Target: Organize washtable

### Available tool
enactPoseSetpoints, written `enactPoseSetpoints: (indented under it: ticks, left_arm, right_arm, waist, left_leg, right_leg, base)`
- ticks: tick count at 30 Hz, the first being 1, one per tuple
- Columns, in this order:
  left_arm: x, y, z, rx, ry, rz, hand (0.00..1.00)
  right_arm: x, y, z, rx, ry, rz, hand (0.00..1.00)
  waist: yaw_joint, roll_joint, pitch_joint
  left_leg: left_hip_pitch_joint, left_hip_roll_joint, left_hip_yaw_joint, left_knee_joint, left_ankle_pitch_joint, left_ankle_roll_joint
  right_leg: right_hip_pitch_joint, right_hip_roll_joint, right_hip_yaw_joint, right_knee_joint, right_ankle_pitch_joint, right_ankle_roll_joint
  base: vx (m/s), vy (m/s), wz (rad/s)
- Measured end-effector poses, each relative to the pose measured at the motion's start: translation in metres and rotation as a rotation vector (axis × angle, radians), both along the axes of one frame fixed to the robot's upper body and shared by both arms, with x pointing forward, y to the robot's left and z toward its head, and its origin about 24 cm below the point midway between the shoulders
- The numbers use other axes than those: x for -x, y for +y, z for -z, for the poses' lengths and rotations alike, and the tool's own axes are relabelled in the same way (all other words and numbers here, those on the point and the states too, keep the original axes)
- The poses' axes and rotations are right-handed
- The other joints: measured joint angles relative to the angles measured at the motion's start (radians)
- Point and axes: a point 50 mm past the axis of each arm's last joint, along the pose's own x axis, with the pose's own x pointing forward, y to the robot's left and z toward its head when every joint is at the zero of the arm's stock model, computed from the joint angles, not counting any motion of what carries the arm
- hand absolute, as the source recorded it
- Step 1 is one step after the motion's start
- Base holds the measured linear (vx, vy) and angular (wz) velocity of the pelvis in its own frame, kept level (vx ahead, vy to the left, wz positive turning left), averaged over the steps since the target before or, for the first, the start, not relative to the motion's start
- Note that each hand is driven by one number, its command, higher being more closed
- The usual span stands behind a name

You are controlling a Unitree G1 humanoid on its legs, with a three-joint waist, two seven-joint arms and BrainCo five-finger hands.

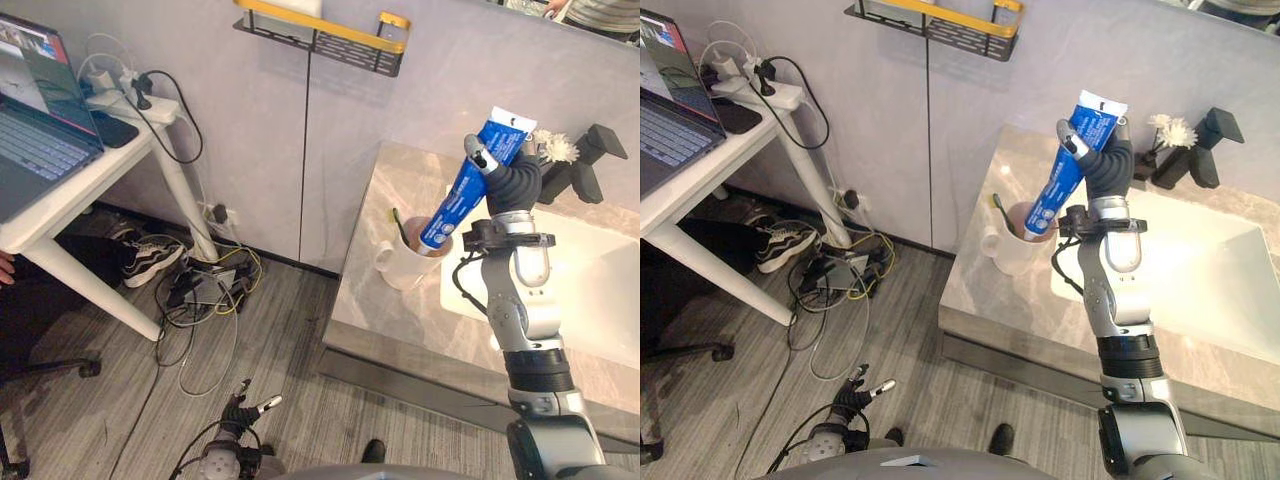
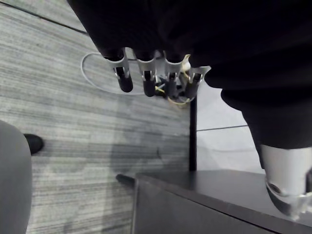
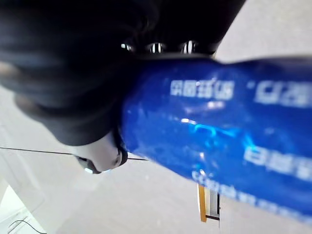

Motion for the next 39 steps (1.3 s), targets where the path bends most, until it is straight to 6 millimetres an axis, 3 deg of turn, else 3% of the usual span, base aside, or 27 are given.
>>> enactPoseSetpoints:
  ticks: [39]
  left_arm:
    - [-0.005,0.001,-0.002,0.000,-0.016,-0.003,0.00]
  right_arm:
    - [0.003,0.023,0.030,0.105,0.120,-0.109,1.00]
  waist:
    - [0.002,-0.008,0.036]
  left_leg:
    - [-0.002,0.000,0.004,0.000,-0.002,0.000]
  right_leg:
    - [-0.006,0.001,0.005,0.000,0.000,0.000]
  base:
    - [0.00,0.000,0.00]
